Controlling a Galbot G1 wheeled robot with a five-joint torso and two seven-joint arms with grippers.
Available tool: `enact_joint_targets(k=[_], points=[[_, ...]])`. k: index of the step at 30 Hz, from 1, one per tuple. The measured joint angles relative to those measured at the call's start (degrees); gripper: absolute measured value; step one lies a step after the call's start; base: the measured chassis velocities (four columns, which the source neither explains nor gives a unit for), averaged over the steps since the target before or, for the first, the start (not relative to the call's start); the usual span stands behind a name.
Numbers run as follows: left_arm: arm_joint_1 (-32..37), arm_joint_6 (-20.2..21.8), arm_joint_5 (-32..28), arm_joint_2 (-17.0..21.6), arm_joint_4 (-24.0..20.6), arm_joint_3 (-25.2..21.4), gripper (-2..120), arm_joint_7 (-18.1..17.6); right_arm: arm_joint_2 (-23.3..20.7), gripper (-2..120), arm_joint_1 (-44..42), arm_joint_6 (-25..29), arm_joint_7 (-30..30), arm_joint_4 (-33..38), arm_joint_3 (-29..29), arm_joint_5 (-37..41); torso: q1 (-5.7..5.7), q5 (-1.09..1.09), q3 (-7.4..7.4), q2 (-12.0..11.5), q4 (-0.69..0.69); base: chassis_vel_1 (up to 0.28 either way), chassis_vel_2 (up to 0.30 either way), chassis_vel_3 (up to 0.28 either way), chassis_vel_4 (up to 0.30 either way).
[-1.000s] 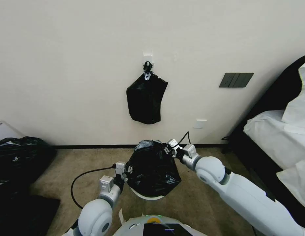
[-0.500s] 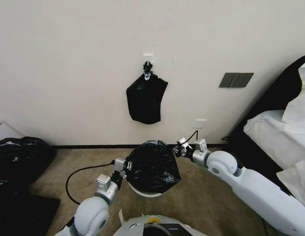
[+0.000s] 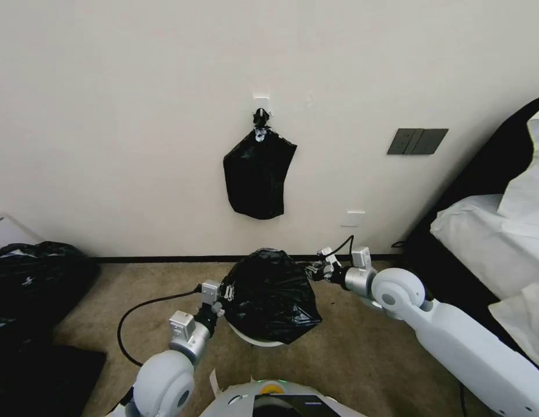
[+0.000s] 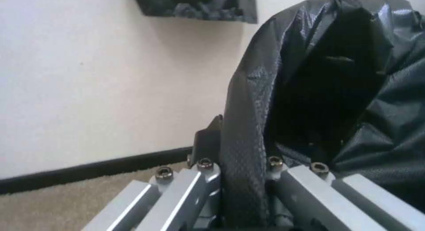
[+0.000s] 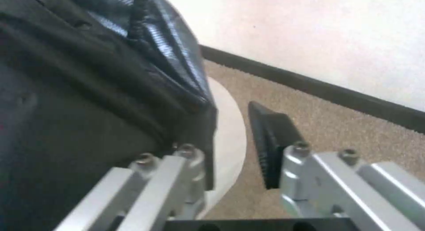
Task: Place a trash bag onto the trash bin.
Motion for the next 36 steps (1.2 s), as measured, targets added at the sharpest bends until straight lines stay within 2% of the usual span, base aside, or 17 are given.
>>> enact_joint_targets(k=[1, 3, 5, 6, 10, 11, 13, 19, 22, 27, 36], points=[[-0.12, 0.24, -1.17, -0.05, 0.31, -0.44, 3, -0.35, 0.14, 30, -0.28, 0.01, 0.32, 0.04, 0.87, 1.05, 0.00, -0.01, 0.00, 0.00, 0.00, 0.000, 0.000, 0.000, 0.000], [-0.26, 0.48, -2.22, -0.09, 0.57, -0.88, 3, -0.63, 0.26, 34, -0.66, 0.02, 0.74, 0.20, 1.97, 2.22, 0.00, -0.01, 0.00, 0.00, 0.00, 0.000, 0.000, 0.000, 0.000], [-0.47, 0.84, -3.89, -0.21, 0.93, -1.59, 3, -1.08, 0.41, 44, -1.55, 0.01, 1.42, 0.68, 3.78, 3.02, 0.00, -0.01, 0.00, 0.00, 0.00, 0.000, 0.000, 0.000, 0.000], [-0.47, 0.84, -3.89, -0.21, 0.93, -1.59, 3, -1.08, 0.41, 44, -1.55, 0.01, 1.42, 0.68, 3.78, 3.02, 0.00, -0.01, 0.00, 0.00, 0.00, 0.000, 0.000, 0.000, 0.000], [-0.59, 1.24, -6.43, -0.49, 1.42, -2.51, 3, -1.71, 0.97, 62, -5.15, -0.33, 2.72, 3.18, 8.01, 3.14, 0.00, -0.02, 0.00, 0.00, -0.01, 0.000, 0.000, 0.000, 0.000], [-0.59, 1.24, -6.43, -0.49, 1.42, -2.51, 3, -1.71, 0.97, 62, -5.15, -0.33, 2.72, 3.18, 8.01, 3.14, 0.00, -0.02, 0.00, 0.00, -0.01, 0.000, 0.000, 0.000, 0.000], [-0.70, 1.40, -7.12, -0.50, 1.67, -2.70, 3, -1.92, 1.57, 71, -6.59, -0.47, 2.84, 3.56, 9.65, 3.15, 0.00, 0.00, 0.00, 0.00, -0.01, 0.000, 0.000, 0.000, 0.000], [-1.81, 2.22, -10.16, -0.28, 2.64, -3.50, 3, -3.15, 3.10, 94, -11.53, -0.69, 2.73, 6.60, 15.93, 6.85, 0.00, -0.01, 0.00, 0.00, -0.01, 0.000, 0.000, 0.000, 0.000], [-2.27, 2.50, -11.73, -0.43, 3.07, -3.79, 3, -3.98, 3.72, 100, -13.69, -1.09, 2.72, 8.28, 18.50, 8.92, 0.00, -0.01, 0.00, 0.00, 0.00, 0.000, 0.000, 0.000, 0.000], [-2.55, 2.97, -14.77, -0.89, 3.31, -4.27, 3, -5.11, 6.30, 100, -18.65, -1.92, 2.76, 11.15, 22.47, 11.53, 0.00, -0.01, 0.00, 0.00, -0.01, 0.000, 0.000, 0.000, 0.000], [-3.03, 3.65, -15.94, -1.15, 3.42, -4.37, 3, -5.84, 10.80, 100, -23.53, -2.02, 2.80, 12.96, 22.79, 11.17, 0.00, -0.01, 0.00, 0.00, -0.01, 0.000, 0.000, 0.000, 0.000]])
